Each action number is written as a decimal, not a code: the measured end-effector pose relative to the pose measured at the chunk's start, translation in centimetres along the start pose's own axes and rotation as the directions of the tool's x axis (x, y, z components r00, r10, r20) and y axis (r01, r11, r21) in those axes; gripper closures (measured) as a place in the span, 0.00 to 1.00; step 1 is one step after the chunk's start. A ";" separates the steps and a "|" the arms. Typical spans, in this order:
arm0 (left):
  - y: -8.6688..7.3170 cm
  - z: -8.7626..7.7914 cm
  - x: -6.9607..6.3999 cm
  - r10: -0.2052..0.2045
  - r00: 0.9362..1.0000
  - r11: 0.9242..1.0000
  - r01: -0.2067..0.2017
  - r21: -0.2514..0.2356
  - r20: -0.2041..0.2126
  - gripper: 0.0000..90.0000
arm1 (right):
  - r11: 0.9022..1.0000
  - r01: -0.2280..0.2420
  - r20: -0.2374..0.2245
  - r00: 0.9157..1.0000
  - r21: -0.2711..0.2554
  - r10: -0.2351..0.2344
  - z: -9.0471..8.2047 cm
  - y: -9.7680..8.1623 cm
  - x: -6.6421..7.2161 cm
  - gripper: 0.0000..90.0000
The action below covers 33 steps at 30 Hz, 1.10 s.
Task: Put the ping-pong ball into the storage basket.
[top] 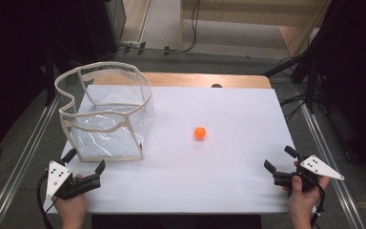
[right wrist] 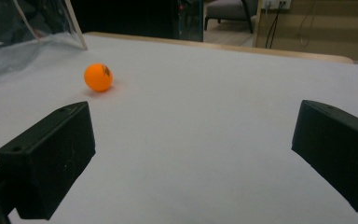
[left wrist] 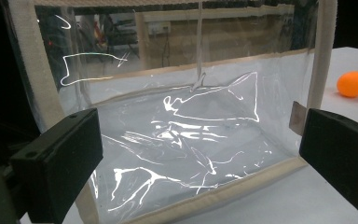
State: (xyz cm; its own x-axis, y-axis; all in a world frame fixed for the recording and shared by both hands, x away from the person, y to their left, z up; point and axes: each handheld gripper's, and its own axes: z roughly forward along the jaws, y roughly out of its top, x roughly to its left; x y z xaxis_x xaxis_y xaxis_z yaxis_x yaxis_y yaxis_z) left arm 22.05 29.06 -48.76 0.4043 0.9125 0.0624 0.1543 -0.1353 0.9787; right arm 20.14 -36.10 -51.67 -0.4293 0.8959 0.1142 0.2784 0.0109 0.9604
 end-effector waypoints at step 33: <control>0.0 0.0 -0.3 0.023 1.000 1.000 -0.023 0.012 0.001 0.00 | 0.969 0.154 -0.172 0.978 0.193 -0.121 5.3 6.1 3.2 0.00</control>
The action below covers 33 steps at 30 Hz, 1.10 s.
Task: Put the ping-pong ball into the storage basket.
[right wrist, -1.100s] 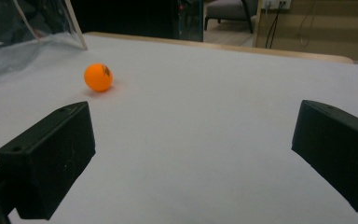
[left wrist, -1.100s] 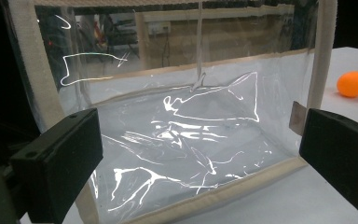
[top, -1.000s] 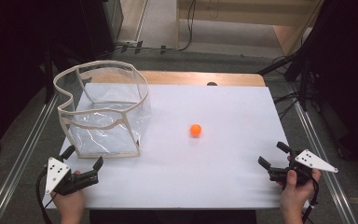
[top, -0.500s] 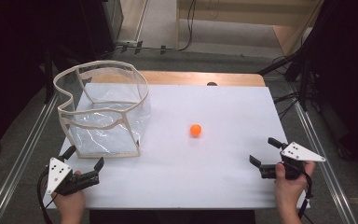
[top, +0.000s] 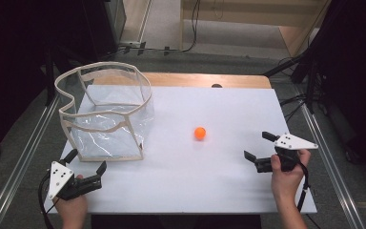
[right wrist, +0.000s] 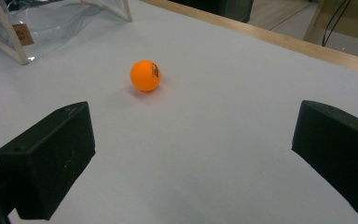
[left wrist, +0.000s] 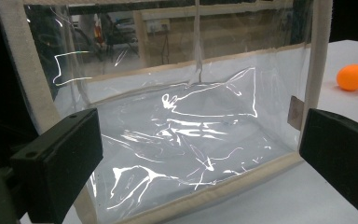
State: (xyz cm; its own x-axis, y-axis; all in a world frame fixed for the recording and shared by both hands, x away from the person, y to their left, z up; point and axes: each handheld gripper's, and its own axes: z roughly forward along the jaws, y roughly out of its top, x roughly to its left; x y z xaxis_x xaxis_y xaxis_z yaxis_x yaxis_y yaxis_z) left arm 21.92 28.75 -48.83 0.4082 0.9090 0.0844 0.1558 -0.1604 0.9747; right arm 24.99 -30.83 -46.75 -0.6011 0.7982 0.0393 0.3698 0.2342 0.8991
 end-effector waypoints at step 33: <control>0.0 0.0 0.0 -0.002 1.000 1.000 0.002 -0.003 -0.003 0.00 | 0.995 0.026 -0.065 0.998 0.097 -0.020 3.6 4.2 -1.0 0.00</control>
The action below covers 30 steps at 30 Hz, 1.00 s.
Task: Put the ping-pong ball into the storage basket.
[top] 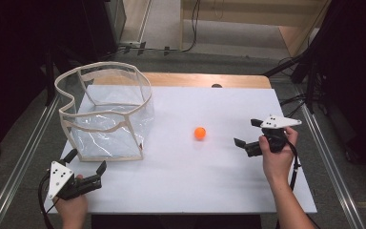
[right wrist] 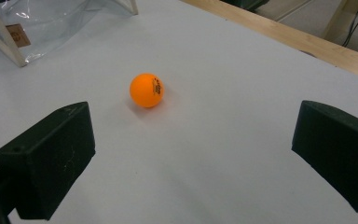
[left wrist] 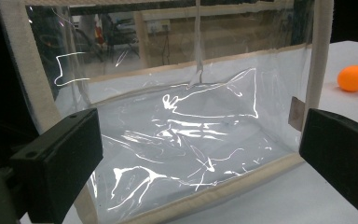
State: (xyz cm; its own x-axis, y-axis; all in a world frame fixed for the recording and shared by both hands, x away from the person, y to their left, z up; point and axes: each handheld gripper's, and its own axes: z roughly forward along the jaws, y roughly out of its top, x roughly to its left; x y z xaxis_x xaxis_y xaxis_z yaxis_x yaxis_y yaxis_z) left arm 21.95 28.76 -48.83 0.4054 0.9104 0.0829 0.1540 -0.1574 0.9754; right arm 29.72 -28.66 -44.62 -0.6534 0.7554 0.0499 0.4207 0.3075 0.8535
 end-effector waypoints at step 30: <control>0.0 0.0 0.0 0.001 1.000 1.000 -0.001 0.000 0.002 0.00 | 0.986 0.112 -0.037 0.993 0.127 -0.109 2.9 4.1 0.6 0.00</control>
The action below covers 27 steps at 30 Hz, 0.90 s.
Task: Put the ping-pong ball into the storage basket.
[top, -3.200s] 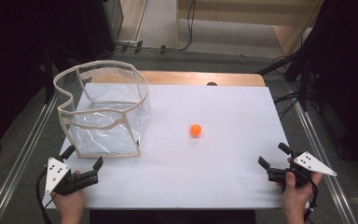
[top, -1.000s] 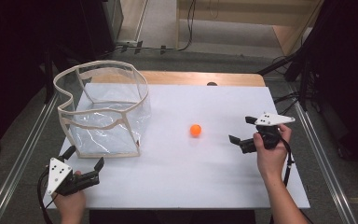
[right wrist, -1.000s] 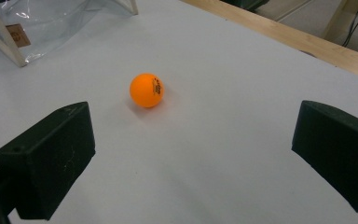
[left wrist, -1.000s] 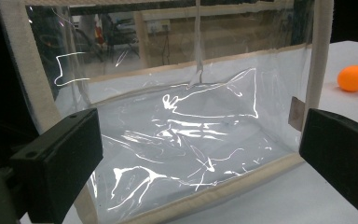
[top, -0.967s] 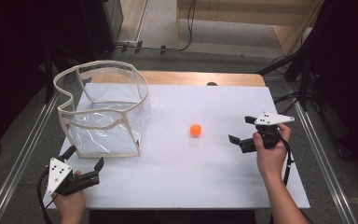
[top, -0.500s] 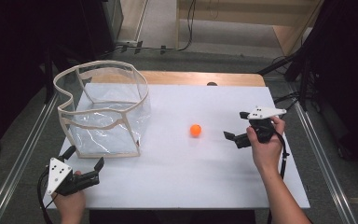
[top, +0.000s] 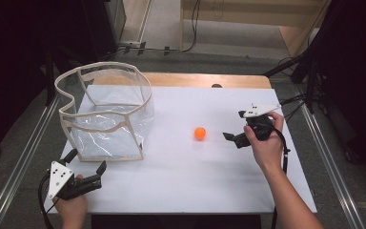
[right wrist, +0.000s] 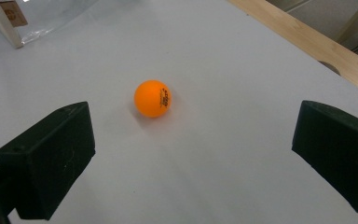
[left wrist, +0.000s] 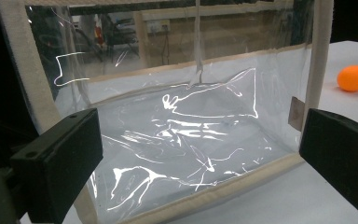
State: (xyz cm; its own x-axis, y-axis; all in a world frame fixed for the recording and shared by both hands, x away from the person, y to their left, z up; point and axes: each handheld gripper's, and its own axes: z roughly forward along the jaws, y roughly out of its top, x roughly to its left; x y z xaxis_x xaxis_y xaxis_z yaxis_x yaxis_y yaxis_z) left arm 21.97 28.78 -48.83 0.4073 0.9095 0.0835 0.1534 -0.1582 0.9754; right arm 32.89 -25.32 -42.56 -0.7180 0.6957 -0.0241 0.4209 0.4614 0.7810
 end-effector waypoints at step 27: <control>0.0 0.0 0.0 0.000 1.000 1.000 0.000 0.001 0.001 0.00 | 0.997 0.017 -0.095 0.995 0.075 -0.010 3.0 2.3 -0.4 0.00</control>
State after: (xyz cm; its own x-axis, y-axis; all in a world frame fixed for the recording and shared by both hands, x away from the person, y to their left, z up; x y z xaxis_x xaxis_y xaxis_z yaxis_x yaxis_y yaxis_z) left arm 21.97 28.83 -48.81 0.4085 0.9090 0.0827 0.1542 -0.1581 0.9753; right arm 35.80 -22.91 -42.61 -0.7718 0.6353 0.0278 0.4489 0.5134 0.7314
